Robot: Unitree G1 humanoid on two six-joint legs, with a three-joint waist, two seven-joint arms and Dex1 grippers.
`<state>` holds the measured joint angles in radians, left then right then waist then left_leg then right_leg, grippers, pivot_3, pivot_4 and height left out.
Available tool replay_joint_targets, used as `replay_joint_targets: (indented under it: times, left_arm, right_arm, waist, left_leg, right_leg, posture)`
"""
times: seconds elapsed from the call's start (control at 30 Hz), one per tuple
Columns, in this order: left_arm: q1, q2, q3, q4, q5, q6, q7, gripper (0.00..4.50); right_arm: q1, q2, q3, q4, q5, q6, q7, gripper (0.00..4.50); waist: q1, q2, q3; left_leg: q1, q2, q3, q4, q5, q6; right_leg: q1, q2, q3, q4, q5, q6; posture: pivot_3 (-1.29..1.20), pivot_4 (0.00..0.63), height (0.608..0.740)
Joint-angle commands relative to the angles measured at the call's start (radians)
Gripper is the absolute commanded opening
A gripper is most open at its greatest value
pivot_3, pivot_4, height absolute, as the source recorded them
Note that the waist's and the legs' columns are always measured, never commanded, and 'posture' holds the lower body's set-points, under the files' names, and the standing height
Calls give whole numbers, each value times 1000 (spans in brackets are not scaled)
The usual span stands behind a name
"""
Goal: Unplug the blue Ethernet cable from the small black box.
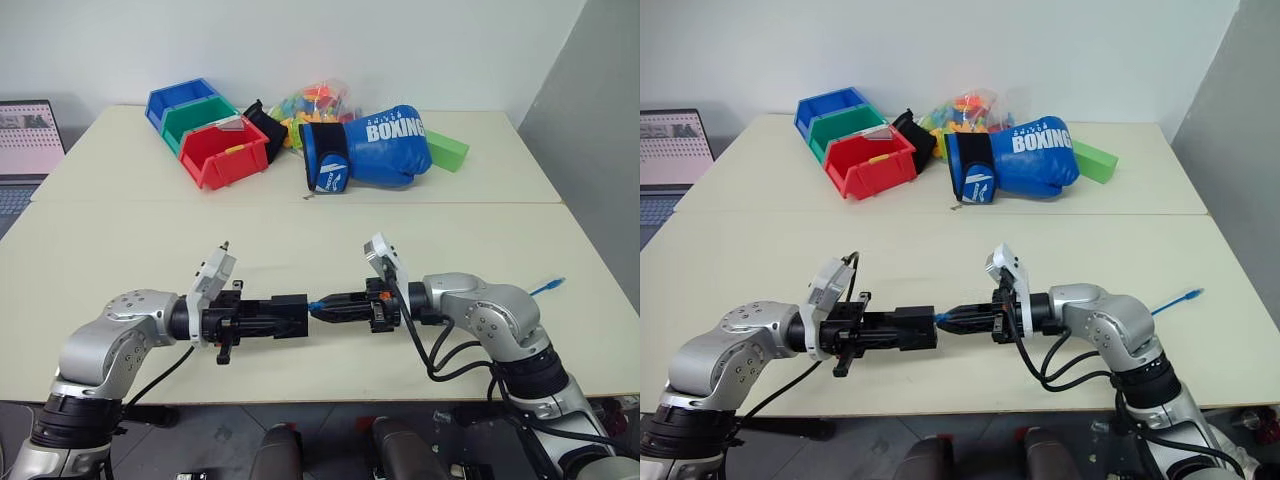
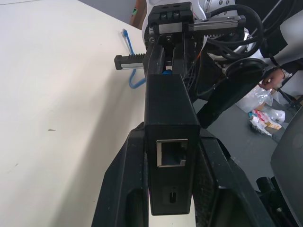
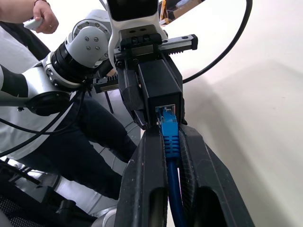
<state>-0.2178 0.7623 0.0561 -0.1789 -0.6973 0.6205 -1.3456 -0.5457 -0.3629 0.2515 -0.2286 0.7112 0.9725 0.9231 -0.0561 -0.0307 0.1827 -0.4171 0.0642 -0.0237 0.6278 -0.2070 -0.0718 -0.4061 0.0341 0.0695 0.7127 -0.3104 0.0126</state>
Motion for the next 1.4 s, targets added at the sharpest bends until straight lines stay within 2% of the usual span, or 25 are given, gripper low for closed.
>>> replay_joint_targets:
  times: [0.03,0.33,0.7,0.87,1.0,1.03,1.1,1.23,1.37,1.4]
  left_arm:
    - [-6,15,9,-35,-5,-4,8,784]
    - [-46,7,48,-25,-42,58,80,784]
    - [-28,15,46,-21,-33,49,73,784]
    - [-7,20,79,5,-15,29,95,784]
    - [47,8,113,-12,-10,14,140,784]
    - [65,1,118,-24,-6,7,154,784]
    - [82,-5,120,-36,-4,0,171,784]
    - [88,-14,124,-39,2,-14,199,784]
    - [99,-23,116,-35,26,-52,216,784]
    - [99,-27,115,-33,29,-56,221,784]
  right_arm:
    - [-23,-8,-30,-11,43,22,25,54]
    - [2,-73,-61,-20,56,35,41,54]
    - [12,-74,-73,-32,55,13,15,42]
    - [-9,-42,-129,63,-46,-101,-96,41]
    - [-108,41,-122,265,-290,-348,-322,41]
    - [-171,65,-114,410,-384,-429,-440,41]
    - [-248,94,-113,601,-488,-523,-563,41]
    - [-348,116,-129,898,-579,-633,-641,41]
    - [-402,148,-167,1047,-584,-643,-648,41]
    - [-409,151,-170,1068,-591,-651,-644,748]
  waist:
    - [0,0,0]
    - [2,0,0]
    - [-1,0,0]
    - [-1,0,0]
    - [-7,1,1]
    - [-9,1,1]
    - [-12,1,1]
    - [1,1,1]
    - [1,1,1]
    - [-1,1,1]
  left_leg:
    - [0,0,0,0,0,0]
    - [0,0,0,0,0,0]
    - [0,0,0,0,0,0]
    - [0,0,0,0,0,0]
    - [0,0,1,0,0,0]
    - [0,0,1,-1,0,0]
    - [0,0,1,-1,0,0]
    - [-1,0,1,-1,0,0]
    - [-3,-1,3,-2,0,0]
    - [-3,0,3,-2,0,0]
  right_leg:
    - [0,0,0,0,0,0]
    - [0,0,0,0,0,0]
    - [0,0,0,-1,0,0]
    - [0,0,0,-1,0,0]
    - [-1,0,1,0,0,0]
    - [-2,0,1,0,0,0]
    - [-2,0,1,0,0,0]
    - [-2,-1,2,-1,2,-4]
    - [-2,-1,2,-2,3,-5]
    - [-2,-1,2,-2,3,-5]
  posture:
    - [0,150,740]
    - [0,150,740]
    - [0,150,740]
    - [0,150,740]
    - [0,150,740]
    - [0,150,740]
    - [0,150,740]
    - [0,150,740]
    - [0,150,740]
    - [0,150,740]
